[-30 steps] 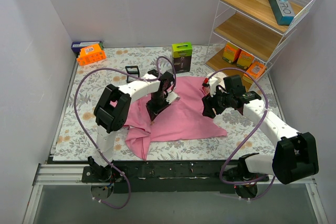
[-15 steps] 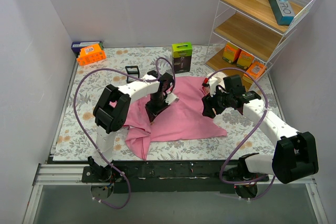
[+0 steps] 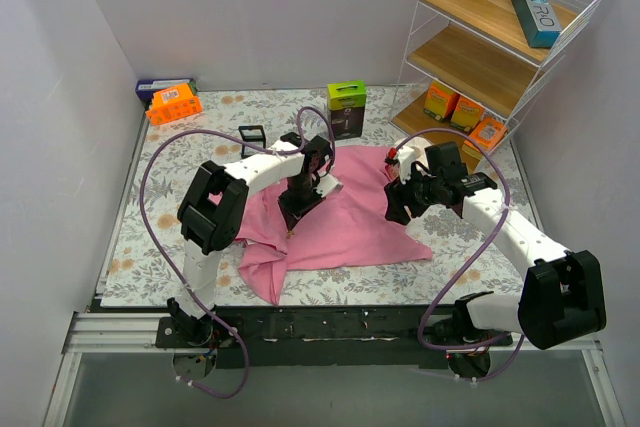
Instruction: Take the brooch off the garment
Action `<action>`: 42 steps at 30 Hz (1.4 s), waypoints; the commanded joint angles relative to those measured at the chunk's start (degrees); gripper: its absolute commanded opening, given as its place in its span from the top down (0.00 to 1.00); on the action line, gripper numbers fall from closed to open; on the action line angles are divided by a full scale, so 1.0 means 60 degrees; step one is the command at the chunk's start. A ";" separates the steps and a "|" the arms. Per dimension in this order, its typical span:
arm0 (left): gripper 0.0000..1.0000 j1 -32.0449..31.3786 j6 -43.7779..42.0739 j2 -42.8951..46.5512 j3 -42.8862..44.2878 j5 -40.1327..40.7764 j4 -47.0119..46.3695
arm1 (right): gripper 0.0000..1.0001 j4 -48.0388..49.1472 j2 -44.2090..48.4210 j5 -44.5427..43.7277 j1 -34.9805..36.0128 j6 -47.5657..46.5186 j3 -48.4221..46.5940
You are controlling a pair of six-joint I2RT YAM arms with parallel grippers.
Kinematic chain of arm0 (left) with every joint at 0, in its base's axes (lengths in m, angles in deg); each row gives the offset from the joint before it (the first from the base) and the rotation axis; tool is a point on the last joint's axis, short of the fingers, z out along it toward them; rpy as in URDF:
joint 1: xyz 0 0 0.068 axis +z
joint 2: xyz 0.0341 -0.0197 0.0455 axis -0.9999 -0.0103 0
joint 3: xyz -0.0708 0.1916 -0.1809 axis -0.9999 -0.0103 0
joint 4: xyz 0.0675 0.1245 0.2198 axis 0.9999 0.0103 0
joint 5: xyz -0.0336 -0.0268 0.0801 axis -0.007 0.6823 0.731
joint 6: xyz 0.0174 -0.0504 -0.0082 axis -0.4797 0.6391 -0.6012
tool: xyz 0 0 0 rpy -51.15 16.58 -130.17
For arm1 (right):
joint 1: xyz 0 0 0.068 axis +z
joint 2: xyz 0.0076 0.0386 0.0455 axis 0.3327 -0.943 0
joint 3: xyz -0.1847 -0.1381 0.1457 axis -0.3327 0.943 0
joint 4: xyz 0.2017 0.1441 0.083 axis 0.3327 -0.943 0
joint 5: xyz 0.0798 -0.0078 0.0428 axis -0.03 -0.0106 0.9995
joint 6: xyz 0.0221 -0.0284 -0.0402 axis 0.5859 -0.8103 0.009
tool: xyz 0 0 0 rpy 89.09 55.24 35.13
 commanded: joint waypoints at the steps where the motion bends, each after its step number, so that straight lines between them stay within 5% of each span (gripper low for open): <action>1: 1.00 0.0053 0.0014 0.0198 -0.0042 -0.0169 -0.0043 | 0.33 -0.0051 -0.0029 0.0129 -0.0033 -0.0014 -0.0393; 42: 1.00 0.0067 0.0014 -0.0066 -0.0276 -0.0066 -0.0334 | 0.33 -0.0051 -0.0088 0.0100 -0.0047 -0.0029 -0.0423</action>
